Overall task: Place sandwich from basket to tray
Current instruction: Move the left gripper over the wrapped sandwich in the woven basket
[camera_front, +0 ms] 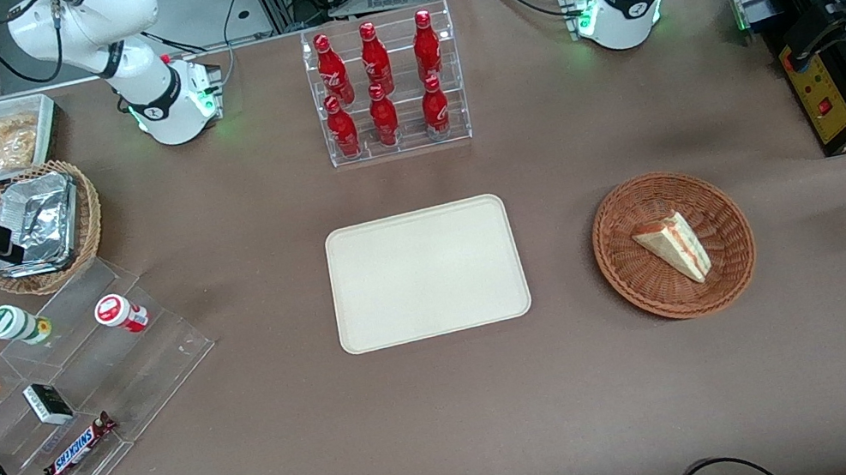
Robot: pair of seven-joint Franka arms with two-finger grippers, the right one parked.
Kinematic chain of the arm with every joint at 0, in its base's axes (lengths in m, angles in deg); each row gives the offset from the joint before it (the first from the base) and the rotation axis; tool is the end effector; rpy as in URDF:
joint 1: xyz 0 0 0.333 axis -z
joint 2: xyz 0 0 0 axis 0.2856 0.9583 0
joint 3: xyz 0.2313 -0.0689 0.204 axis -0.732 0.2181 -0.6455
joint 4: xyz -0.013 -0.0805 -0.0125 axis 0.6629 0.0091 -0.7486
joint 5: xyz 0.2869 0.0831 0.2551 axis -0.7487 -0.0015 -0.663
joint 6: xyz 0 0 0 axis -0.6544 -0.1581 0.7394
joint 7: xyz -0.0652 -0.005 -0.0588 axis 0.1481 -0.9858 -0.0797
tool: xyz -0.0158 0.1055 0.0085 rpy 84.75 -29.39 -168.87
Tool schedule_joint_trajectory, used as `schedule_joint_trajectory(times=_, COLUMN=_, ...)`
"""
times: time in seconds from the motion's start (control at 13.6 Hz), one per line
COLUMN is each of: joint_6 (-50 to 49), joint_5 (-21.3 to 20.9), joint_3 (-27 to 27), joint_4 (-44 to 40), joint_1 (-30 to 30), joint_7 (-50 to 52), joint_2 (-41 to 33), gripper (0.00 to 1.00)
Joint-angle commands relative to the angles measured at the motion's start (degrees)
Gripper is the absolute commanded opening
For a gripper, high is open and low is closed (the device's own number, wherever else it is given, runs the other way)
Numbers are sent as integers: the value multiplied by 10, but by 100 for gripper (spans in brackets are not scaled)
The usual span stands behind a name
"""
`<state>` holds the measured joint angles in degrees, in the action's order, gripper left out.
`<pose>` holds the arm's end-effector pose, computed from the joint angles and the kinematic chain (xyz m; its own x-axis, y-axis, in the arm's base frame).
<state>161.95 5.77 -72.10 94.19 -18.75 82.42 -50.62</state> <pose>0.5197 -0.0336 0.6789 0.9885 0.1257 -0.0843 0.1202 -0.9905 -0.0669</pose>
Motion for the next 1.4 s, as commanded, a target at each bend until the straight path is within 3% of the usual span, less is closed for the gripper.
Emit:
schedule_joint_trajectory(times=0.0, joint_6=-12, joint_5=7, joint_3=-2, joint_4=8, joint_1=-7, joint_7=-8, joint_2=-14, gripper=100)
schedule_joint_trajectory(times=0.44, joint_6=42, joint_5=-2, joint_3=0, joint_4=55, joint_1=0, joint_7=14, joint_2=57, gripper=100)
schedule_joint_trajectory(times=0.96, joint_6=274, joint_5=-1, joint_3=7, joint_4=248, joint_1=49, joint_7=235, joint_2=69, gripper=100)
schedule_joint_trajectory(times=1.18, joint_6=419, joint_5=0, joint_3=8, joint_4=341, joint_1=64, joint_7=357, joint_2=65, gripper=100)
schedule_joint_trajectory(times=1.32, joint_6=504, joint_5=0, joint_3=8, joint_4=388, joint_1=65, joint_7=381, joint_2=74, gripper=100)
